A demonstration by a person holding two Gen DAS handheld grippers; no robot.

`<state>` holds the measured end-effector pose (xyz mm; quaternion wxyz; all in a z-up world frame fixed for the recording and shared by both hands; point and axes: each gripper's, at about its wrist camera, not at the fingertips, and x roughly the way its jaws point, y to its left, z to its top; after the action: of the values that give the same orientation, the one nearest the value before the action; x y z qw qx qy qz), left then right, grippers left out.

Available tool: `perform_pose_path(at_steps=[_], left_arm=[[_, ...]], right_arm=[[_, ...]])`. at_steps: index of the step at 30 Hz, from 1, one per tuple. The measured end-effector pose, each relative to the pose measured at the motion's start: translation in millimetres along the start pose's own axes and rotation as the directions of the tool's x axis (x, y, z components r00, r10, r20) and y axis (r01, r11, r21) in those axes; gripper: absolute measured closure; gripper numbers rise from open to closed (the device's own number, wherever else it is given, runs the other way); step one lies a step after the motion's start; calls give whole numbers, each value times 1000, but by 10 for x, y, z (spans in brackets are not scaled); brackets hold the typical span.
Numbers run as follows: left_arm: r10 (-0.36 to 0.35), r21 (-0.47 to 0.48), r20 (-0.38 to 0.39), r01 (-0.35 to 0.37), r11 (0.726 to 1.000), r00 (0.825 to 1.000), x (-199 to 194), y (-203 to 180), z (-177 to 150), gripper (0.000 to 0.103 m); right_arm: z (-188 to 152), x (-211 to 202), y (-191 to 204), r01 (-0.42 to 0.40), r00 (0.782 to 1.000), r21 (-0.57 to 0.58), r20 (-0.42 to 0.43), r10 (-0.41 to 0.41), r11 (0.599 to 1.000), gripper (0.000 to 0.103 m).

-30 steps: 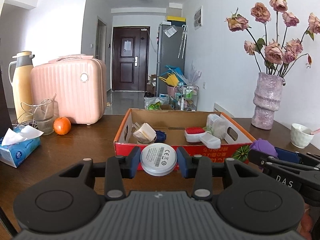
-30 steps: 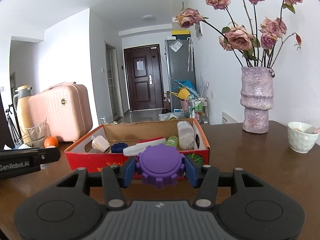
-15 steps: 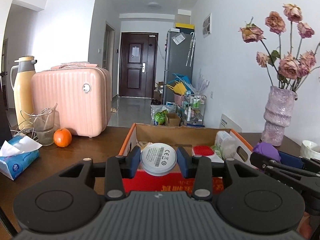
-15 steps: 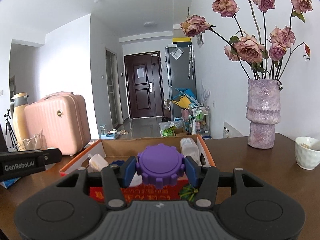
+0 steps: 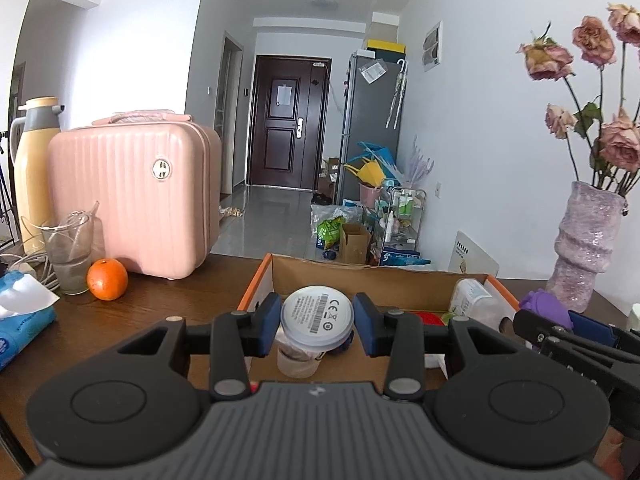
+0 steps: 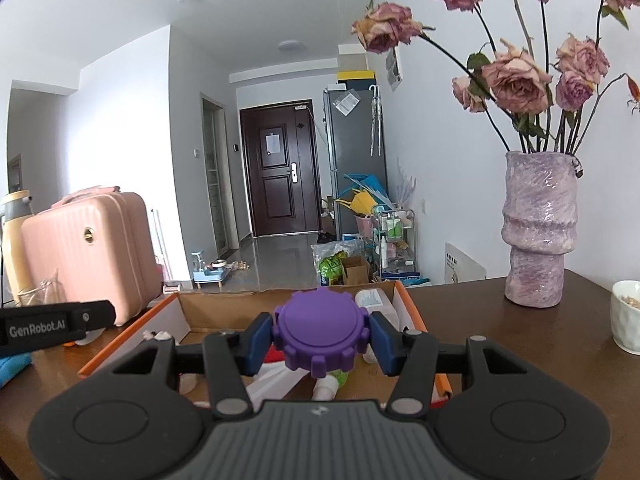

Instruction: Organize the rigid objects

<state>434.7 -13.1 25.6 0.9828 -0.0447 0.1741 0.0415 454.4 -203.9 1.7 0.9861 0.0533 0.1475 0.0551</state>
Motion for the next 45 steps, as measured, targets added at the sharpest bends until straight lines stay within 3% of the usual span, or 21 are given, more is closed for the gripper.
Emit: perform_pose_path(at_steps=[20,21,22,23,24,26,29,36,45], left_arm=[[0,54,-82,4,999,997,927,-23,70,60],[2,54,-87,2,999,996,943,-2,68,45],[7,49,-89,-2,999,996,946,24,66,24],[23,40,-80,-20,999,997,933,49,66,16],[45,35,-63,-43,998,997,906,65,68,7],[72,38,-36,-71,997,997,855,85,88,0],[80,23,-26,-79,997,996,816,115,106,0],[69,38,-11,-69,997,998,753,107,128,0],[50,36,37,-51,998,998,359,188,118,0]], right_arm=[[56,860,-54,3,995,-39,-97,-7,999,49],[51,874,-69,4,994,-36,-106,-8,999,46],[43,873,-80,7,994,-33,-112,-10,999,34],[41,860,-88,12,994,-30,-108,-15,999,21],[42,849,-99,20,995,-29,-102,-23,999,16],[53,826,-114,31,995,-25,-94,-34,999,9],[72,802,-127,39,996,-20,-83,-40,999,0],[81,766,-96,48,995,-29,-85,-51,998,0],[103,432,-49,56,997,-38,-46,-58,998,0]])
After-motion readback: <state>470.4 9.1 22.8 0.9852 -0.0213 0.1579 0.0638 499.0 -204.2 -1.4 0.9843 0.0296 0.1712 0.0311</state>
